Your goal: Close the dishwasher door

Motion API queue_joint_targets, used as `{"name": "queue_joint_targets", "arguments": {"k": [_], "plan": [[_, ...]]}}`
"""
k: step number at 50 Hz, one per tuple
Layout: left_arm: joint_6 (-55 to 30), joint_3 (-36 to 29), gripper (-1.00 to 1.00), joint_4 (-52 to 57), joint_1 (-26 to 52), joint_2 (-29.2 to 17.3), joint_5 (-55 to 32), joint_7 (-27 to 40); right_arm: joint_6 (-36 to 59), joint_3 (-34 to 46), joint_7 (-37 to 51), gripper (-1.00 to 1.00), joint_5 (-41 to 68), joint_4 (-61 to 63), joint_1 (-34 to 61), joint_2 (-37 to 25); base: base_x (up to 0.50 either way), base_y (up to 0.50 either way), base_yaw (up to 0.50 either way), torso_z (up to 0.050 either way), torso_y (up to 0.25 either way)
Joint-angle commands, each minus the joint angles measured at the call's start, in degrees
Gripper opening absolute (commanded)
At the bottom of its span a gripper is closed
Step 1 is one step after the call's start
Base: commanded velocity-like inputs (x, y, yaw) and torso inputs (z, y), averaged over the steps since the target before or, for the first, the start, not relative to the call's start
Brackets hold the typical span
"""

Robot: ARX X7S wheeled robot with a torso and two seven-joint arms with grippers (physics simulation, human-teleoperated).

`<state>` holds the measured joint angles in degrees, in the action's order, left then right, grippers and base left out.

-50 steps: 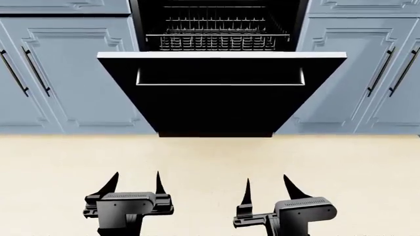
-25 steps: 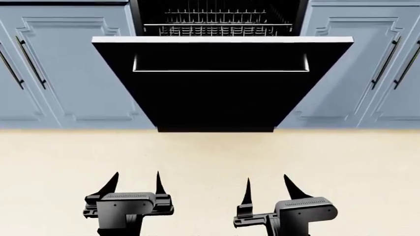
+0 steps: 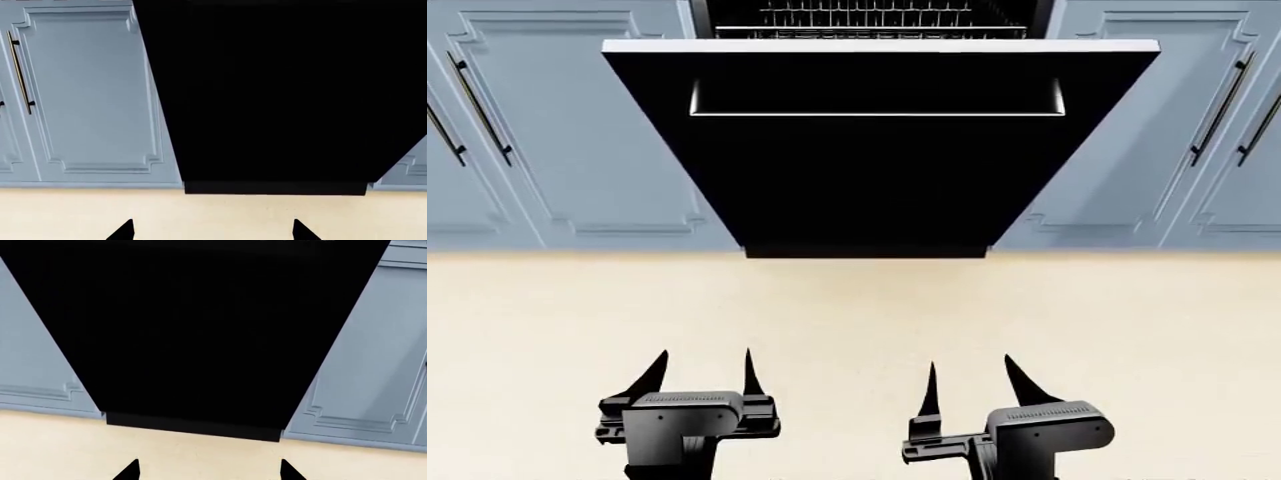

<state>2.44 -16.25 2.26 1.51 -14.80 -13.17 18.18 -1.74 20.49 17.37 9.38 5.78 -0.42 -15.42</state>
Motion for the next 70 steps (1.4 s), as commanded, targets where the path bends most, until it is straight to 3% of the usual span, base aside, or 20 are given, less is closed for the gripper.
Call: {"name": "queue_joint_targets", "arguments": {"k": [1, 63, 70], "plan": [[0.07, -0.23, 1.0, 0.0, 0.04, -0.15, -0.17, 0.25, -0.07, 0.19, 0.28, 1.0, 0.13, 0.18, -0.07, -0.22, 0.0, 0.0, 0.0, -0.05, 0.02], [0.15, -1.14, 1.0, 0.34, 0.22, -1.02, -1.29, 1.49, -0.22, 1.15, 1.58, 1.0, 0.84, 0.92, 0.01, -1.2, 0.0, 0.0, 0.0, -0.05, 0.015], [1.31, -0.93, 1.0, 0.2, 0.12, -0.93, -1.54, 1.59, 0.58, 1.4, 1.08, 1.0, 1.85, 1.31, 0.11, -1.32, 0.0, 0.0, 0.0, -0.005, 0.0]]}}
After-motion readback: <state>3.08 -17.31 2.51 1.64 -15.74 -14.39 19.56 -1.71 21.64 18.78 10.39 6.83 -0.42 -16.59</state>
